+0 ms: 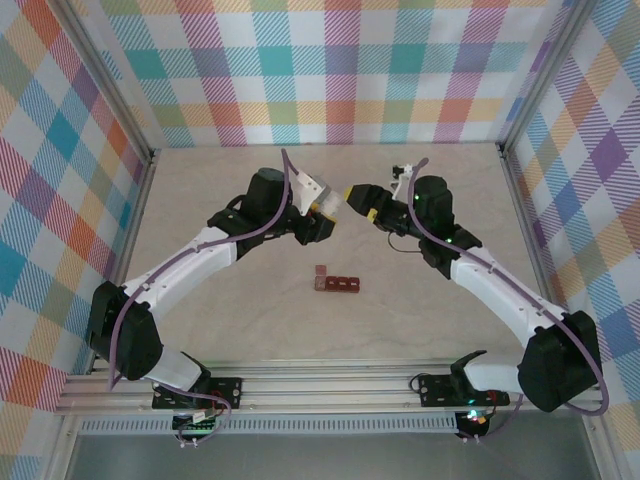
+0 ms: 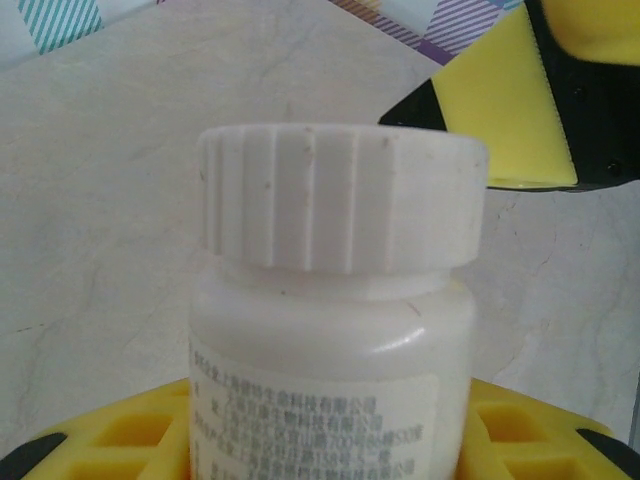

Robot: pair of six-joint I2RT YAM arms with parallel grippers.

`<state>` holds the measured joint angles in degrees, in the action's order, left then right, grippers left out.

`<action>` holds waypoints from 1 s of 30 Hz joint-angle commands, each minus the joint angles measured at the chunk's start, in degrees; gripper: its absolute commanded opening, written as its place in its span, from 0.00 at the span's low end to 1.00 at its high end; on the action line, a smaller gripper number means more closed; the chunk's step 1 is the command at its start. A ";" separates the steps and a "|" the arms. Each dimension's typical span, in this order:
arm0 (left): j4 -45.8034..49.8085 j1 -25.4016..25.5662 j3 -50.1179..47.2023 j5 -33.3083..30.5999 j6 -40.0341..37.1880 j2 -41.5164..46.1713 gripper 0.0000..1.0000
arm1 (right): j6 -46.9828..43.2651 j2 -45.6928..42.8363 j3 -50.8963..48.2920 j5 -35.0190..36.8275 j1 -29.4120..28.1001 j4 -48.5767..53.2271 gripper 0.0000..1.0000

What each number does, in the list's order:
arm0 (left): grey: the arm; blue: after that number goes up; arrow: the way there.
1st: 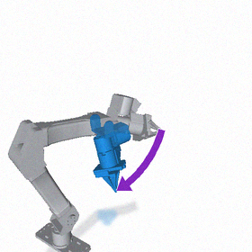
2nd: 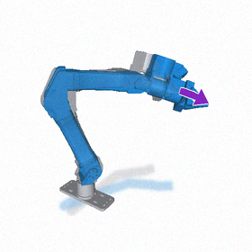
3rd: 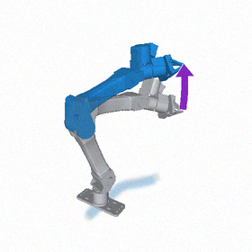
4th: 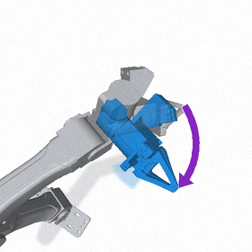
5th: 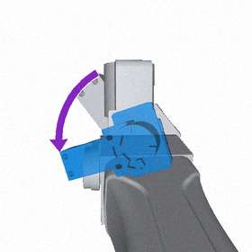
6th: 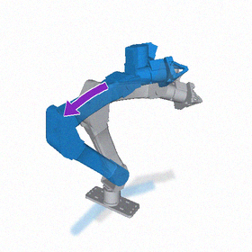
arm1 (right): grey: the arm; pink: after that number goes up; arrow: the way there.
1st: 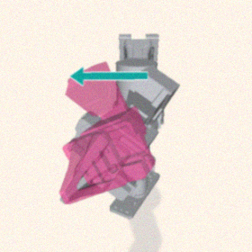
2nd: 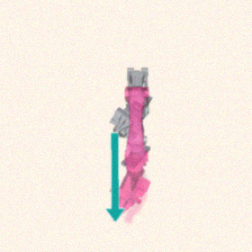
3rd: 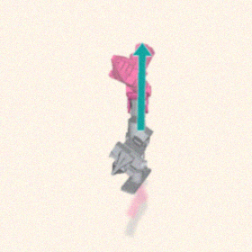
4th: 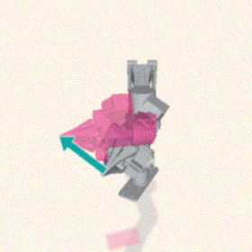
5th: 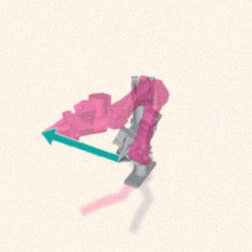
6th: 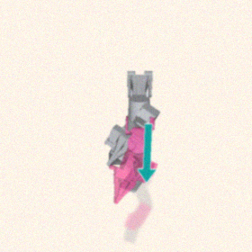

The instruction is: Sort the pills into containers

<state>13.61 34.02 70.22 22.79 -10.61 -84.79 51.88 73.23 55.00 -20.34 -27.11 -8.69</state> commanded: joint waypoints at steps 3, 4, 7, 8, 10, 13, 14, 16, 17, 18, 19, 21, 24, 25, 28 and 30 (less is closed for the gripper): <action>0.57 1.47 0.45 -0.94 -1.91 -0.45 0.00 | 0.24 2.01 2.95 1.57 -1.46 0.47 0.75; 0.55 1.61 0.45 -0.90 -1.91 -0.59 0.00 | 0.11 2.30 3.22 1.54 -1.70 0.51 0.75; 0.56 1.92 0.69 -0.81 -1.96 -0.76 0.00 | -0.13 3.09 3.87 1.58 -2.23 0.27 0.75; 0.62 1.97 0.79 -0.81 -1.96 -0.85 0.00 | -0.13 3.31 4.05 1.62 -2.41 0.16 0.75; 0.74 2.09 0.89 -0.71 -2.03 -0.96 0.00 | -0.20 3.71 4.31 1.69 -2.75 0.07 0.74; 0.72 2.27 0.96 -0.68 -2.04 -1.08 0.00 | -0.29 4.25 4.67 1.62 -3.11 0.06 0.74; 0.72 2.28 1.01 -0.66 -2.04 -1.08 0.00 | -0.28 4.48 4.78 1.62 -3.15 0.05 0.73; 0.58 2.37 0.98 -0.64 -1.82 -1.16 0.00 | -0.31 4.98 4.92 1.55 -3.46 0.03 0.72; 0.42 2.37 1.00 -0.61 -1.78 -1.24 0.00 | -0.33 5.07 4.94 1.44 -3.47 -0.09 0.71; 0.30 2.31 1.06 -0.63 -1.63 -1.14 0.00 | -0.28 5.33 4.94 1.31 -3.61 -0.10 0.70; 0.15 2.37 1.01 -0.62 -1.47 -1.10 0.00 | -0.37 5.57 5.00 1.14 -3.74 -0.19 0.68; -0.14 2.37 1.14 -0.42 -1.11 -1.16 0.00 | -0.47 5.91 4.94 0.87 -3.90 -0.30 0.63; -0.33 2.37 1.28 -0.20 -0.86 -1.21 0.00 | -0.88 5.87 4.68 0.50 -3.91 -0.44 0.53; -0.38 2.36 1.41 -0.12 -0.79 -1.28 0.00 | -1.31 5.81 4.59 0.41 -3.91 -0.38 0.49; -0.50 2.30 1.40 0.76 -0.58 -1.01 0.00 | -3.89 5.24 4.11 0.44 -3.83 -0.54 0.39; -0.52 2.03 1.32 2.53 -0.35 -0.60 0.00 | -6.34 4.78 3.31 -0.67 -3.21 -1.99 0.35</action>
<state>14.33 35.59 70.22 22.09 -11.38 -85.93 49.43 78.83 58.22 -19.73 -30.72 -8.78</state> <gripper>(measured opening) 0.450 0.411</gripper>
